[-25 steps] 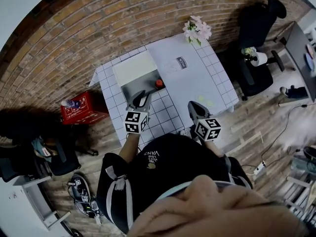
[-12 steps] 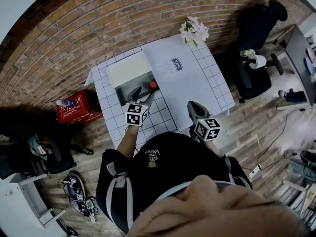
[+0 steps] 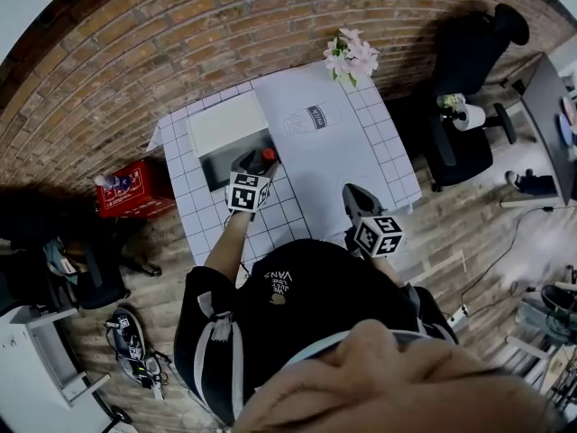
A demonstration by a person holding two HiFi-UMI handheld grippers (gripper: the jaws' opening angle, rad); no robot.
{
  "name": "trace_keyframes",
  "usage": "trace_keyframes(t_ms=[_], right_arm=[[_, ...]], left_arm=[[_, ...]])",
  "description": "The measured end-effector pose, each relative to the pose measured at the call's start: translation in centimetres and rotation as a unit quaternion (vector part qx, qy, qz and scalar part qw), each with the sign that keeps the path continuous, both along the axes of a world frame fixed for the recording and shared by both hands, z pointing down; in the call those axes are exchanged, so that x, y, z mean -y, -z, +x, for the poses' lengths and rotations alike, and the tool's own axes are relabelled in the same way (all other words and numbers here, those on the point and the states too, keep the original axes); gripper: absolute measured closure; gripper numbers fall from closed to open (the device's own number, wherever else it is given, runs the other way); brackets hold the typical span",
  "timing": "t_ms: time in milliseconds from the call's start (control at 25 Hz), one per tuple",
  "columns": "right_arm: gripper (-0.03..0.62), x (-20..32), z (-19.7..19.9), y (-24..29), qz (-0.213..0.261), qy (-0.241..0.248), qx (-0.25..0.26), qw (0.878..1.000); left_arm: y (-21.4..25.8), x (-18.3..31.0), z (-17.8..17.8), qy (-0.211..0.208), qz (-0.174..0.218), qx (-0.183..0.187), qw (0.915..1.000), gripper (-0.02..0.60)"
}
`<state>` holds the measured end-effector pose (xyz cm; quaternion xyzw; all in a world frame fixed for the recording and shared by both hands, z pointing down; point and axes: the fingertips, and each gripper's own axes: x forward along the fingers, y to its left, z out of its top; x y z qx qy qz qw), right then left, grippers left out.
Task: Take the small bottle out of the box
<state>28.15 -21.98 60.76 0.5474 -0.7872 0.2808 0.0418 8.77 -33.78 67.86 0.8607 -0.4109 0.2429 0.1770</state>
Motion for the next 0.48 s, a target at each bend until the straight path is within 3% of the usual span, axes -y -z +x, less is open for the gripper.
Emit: trace_keyframes(t_ms=[480], right_arm=[[0.591, 0.5, 1.8, -0.4, -0.002, 0.008, 0.003, 1.000]], left_arm=[[-2.7, 0.9, 1.0, -0.009, -0.087, 0.045, 0.9951, 0.304]])
